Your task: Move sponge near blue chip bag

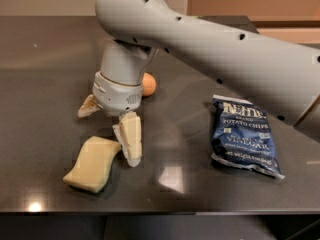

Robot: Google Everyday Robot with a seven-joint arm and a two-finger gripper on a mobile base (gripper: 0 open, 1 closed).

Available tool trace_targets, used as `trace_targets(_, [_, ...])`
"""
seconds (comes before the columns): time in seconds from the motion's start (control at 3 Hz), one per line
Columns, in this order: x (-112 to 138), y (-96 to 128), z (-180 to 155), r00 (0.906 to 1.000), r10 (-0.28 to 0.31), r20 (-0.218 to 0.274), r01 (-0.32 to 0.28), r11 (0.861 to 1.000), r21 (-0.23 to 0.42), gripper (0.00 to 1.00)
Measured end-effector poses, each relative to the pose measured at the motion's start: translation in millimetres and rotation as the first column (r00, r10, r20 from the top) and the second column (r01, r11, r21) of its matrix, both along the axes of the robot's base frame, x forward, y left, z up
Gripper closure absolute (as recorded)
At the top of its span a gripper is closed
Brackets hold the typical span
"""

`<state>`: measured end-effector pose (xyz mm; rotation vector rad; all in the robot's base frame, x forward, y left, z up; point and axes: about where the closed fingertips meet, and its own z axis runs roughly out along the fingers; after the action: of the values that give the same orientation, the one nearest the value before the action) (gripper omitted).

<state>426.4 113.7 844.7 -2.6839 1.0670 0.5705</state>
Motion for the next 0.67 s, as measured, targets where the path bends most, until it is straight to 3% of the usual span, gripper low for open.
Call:
trace_targets(0.33, [0.7, 7.8, -14.8, 0.9992, 0.038, -0.011, -0.038, 0.999, -0.006, 0.00])
trace_targets(0.67, [0.3, 11.7, -22.9, 0.9977, 0.064, -0.022, -0.064, 0.998, -0.013, 0.16])
